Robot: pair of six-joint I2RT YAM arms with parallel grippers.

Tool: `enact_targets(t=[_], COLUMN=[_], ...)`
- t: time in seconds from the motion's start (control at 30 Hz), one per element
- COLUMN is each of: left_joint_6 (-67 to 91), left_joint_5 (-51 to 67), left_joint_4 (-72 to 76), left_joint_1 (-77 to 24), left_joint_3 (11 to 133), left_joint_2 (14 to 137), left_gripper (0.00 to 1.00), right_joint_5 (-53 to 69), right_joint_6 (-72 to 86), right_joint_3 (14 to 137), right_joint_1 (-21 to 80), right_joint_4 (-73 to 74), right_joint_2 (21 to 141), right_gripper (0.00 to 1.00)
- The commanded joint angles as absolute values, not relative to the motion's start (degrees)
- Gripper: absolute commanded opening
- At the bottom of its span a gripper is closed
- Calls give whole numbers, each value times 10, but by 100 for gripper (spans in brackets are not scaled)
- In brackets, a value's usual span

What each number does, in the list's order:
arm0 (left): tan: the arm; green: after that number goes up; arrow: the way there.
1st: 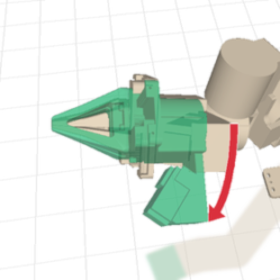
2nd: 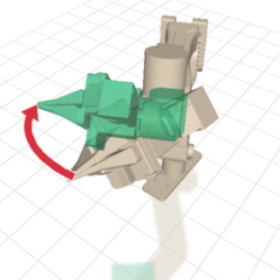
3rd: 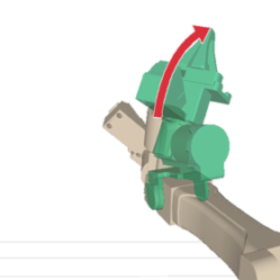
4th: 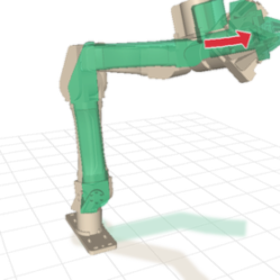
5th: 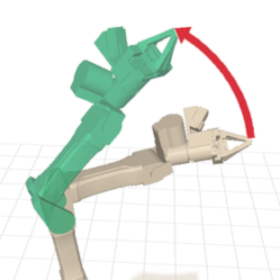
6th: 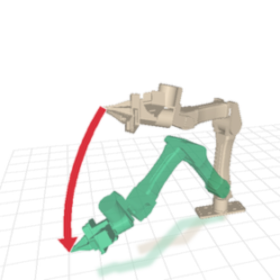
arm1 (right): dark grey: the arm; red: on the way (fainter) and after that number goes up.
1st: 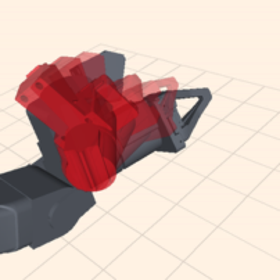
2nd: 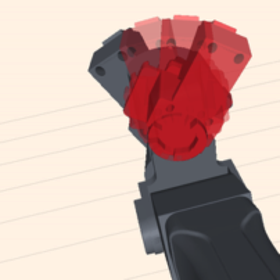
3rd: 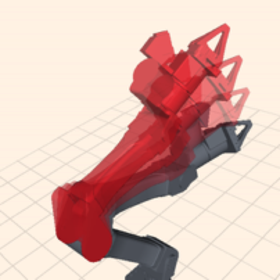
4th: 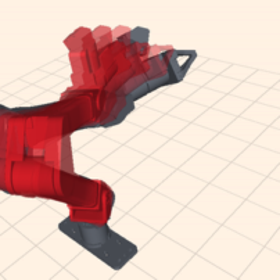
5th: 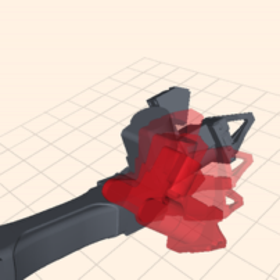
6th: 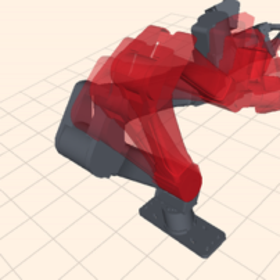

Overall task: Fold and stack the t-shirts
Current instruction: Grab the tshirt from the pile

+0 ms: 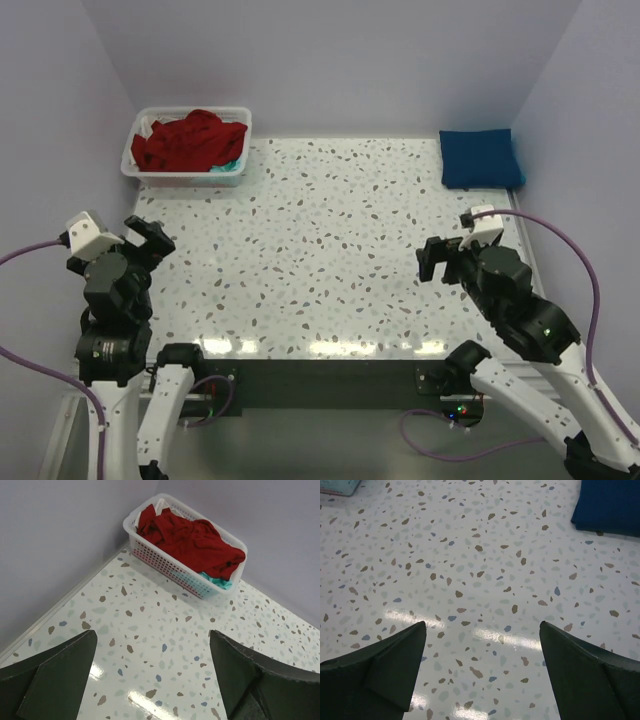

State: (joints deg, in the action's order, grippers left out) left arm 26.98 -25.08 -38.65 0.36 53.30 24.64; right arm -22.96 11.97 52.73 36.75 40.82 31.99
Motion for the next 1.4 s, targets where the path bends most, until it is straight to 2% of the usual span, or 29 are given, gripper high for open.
enact_targets(t=[0.0,0.23,0.5,0.83,1.07,1.37], left_joint_6=[272,307,309,316,329,337], left_joint_5=[-229,-200,-185,-130,-152,-166], left_joint_4=[-396,-338,-218,-85,-60,-58], left_joint_1=[5,5,5,80,103,127], left_joint_3=[545,553,639,811,944,1036], left_joint_2=[274,387,631,949,1091,1216], left_gripper=[100,100,98,95,92,80], right_joint_5=[-224,-203,-192,-167,-174,-163], right_joint_6=[119,123,134,176,183,194], right_joint_3=[522,508,523,552,584,624], right_joint_1=[370,370,371,371,370,370], right_joint_4=[382,378,374,365,366,388], right_joint_2=[309,308,407,527,598,660], right_gripper=[98,98,98,98,98,98])
